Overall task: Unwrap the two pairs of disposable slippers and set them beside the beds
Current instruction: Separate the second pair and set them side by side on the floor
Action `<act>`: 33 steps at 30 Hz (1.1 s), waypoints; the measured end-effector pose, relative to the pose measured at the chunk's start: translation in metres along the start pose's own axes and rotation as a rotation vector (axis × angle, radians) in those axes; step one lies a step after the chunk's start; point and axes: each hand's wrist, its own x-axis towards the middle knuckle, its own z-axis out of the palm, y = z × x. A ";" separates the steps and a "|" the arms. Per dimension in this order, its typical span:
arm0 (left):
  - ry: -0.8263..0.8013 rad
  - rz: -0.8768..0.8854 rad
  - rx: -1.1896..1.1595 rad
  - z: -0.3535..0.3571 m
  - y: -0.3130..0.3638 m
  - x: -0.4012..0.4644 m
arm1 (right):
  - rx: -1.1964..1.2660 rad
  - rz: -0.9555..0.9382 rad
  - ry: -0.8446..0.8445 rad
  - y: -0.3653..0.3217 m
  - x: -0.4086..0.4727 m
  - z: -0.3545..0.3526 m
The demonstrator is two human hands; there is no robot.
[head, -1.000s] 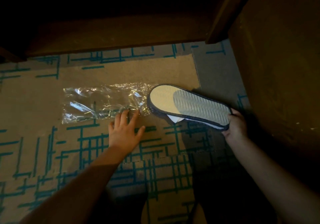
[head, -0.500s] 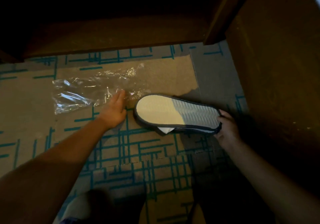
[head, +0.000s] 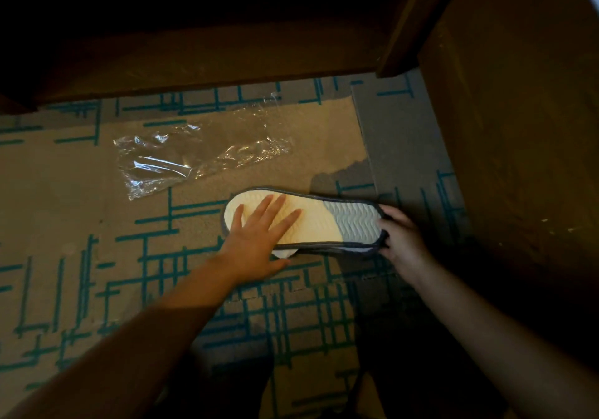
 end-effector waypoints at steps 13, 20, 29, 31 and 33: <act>0.038 -0.024 0.033 -0.011 0.006 -0.010 | -0.547 -0.313 -0.065 0.008 -0.006 -0.010; 0.088 -0.025 -0.365 -0.078 -0.002 -0.001 | 0.149 -0.005 -0.157 -0.005 0.002 -0.033; 0.171 -0.265 -0.756 -0.096 -0.031 0.000 | -0.312 -0.041 -0.072 -0.002 0.000 -0.027; 0.120 -0.323 -0.902 -0.088 -0.038 -0.002 | -0.278 -0.037 -0.067 -0.005 0.001 -0.029; 0.058 -0.355 -0.999 -0.082 -0.044 0.000 | -0.291 -0.039 -0.067 -0.006 0.002 -0.033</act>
